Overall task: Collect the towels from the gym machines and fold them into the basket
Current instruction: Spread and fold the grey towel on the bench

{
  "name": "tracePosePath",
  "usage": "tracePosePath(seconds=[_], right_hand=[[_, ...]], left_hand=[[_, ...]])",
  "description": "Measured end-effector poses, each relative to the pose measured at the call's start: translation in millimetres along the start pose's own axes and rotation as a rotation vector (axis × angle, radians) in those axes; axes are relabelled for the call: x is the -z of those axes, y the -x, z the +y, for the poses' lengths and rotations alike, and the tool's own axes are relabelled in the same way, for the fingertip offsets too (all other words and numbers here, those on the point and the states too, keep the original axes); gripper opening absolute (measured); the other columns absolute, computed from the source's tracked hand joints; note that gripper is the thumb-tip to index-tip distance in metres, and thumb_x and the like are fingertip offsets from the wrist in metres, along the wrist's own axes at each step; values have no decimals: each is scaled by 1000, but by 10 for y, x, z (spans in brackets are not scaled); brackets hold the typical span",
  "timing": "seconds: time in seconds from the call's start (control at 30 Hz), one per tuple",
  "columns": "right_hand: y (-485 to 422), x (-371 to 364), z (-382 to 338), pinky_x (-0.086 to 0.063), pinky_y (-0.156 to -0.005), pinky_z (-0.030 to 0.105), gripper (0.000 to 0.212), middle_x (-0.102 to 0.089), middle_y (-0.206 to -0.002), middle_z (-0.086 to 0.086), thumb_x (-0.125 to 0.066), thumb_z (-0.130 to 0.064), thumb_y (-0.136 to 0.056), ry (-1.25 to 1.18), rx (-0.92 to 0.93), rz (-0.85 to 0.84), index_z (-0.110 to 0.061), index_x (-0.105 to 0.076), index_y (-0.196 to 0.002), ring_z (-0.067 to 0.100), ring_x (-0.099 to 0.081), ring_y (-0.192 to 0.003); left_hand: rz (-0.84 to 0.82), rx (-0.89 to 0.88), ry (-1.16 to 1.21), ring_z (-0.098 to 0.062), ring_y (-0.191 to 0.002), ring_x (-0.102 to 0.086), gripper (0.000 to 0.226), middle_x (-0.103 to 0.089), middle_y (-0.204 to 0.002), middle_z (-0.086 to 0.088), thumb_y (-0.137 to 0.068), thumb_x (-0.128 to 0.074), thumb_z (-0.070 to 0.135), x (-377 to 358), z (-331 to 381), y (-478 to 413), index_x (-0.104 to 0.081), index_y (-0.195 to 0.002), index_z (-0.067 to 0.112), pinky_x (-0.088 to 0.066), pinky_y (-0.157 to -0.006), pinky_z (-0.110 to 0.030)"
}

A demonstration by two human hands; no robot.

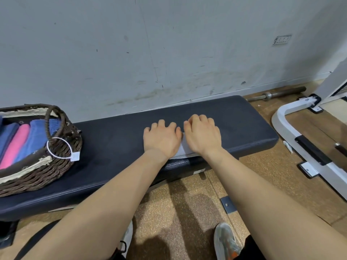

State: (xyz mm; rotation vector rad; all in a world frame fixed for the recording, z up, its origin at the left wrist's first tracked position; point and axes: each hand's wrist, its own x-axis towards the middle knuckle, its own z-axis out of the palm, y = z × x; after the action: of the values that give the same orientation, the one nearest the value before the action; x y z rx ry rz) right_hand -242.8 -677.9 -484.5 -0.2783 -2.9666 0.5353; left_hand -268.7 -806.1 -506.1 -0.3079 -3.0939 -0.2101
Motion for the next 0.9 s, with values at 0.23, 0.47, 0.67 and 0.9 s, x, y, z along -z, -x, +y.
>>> tracePosePath(seconds=[0.23, 0.47, 0.67, 0.9], right_hand=[[-34, -278, 157, -34, -103, 46, 46, -43, -148, -1, -22, -51, -103, 137, 31, -21, -35, -48, -137, 28, -39, -130], [-68, -313, 169, -29, -108, 49, 52, -38, -154, 3, -17, -49, -102, 240, 37, -41, -34, -38, -148, 31, -36, -135], [-75, -335, 127, -30, -108, 51, 52, -43, -150, 6, -19, -47, -102, 297, 37, -52, -28, -44, -144, 33, -41, -131], [-142, -411, 208, -16, -119, 56, 55, -36, -157, 6, -18, -48, -100, 251, 41, -57, -31, -38, -149, 34, -33, -139]], left_hand=[[33, -5, 51, -27, -139, -35, 48, -44, -147, -7, -101, -22, 49, -101, -68, -45, -57, -128, 31, -29, -110, -46], [16, -20, 55, -30, -151, -12, 49, -23, -162, -9, -103, -20, 47, -161, -92, -53, -37, -147, 34, -14, -118, -55], [-66, -20, -45, -32, -152, -10, 53, -15, -164, -11, -103, -13, 45, -139, -81, -89, -20, -154, 33, -12, -119, -55], [-88, -13, -29, -30, -152, -8, 55, -12, -165, -7, -103, -14, 42, -166, -44, -178, -17, -156, 27, -12, -121, -54]])
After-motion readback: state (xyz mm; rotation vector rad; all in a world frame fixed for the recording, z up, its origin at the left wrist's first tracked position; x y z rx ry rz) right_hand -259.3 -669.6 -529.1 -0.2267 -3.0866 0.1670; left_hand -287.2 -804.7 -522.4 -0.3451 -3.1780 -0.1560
